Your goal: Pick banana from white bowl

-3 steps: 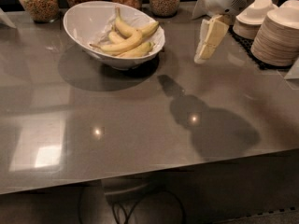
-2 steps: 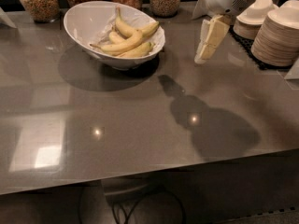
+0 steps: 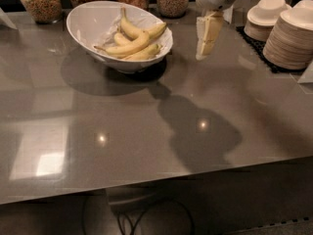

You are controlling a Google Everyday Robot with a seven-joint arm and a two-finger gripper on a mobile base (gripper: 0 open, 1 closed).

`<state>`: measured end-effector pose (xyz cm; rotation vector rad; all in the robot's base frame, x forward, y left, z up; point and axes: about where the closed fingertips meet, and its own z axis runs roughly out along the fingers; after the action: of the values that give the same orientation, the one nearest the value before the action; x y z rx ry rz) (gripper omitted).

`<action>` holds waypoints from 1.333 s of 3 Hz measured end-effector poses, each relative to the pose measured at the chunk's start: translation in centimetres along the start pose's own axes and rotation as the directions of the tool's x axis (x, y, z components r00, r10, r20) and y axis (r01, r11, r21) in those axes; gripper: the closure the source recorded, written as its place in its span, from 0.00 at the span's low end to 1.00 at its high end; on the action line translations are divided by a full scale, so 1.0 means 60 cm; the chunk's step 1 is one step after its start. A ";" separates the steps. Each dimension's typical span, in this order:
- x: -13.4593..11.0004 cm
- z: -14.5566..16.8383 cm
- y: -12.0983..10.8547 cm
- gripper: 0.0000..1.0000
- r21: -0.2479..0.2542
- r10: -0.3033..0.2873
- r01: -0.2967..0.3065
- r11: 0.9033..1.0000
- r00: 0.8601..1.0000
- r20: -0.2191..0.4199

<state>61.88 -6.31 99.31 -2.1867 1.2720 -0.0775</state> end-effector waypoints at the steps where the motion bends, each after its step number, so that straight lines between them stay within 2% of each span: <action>1: -0.025 0.039 -0.031 0.00 -0.029 -0.258 0.257 0.966 0.965 -0.047; 2: -0.025 0.039 -0.031 0.00 -0.029 -0.259 0.258 0.966 0.965 -0.047; 3: -0.037 0.054 -0.055 0.00 -0.032 -0.402 0.401 0.916 0.909 -0.111; 4: -0.059 0.082 -0.091 0.00 -0.087 -0.606 0.601 0.794 0.774 -0.182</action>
Offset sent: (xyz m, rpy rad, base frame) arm 0.0110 0.0260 -0.0032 -0.1045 -0.0911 0.1409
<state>65.88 0.81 98.99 -2.5785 0.6043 -0.5575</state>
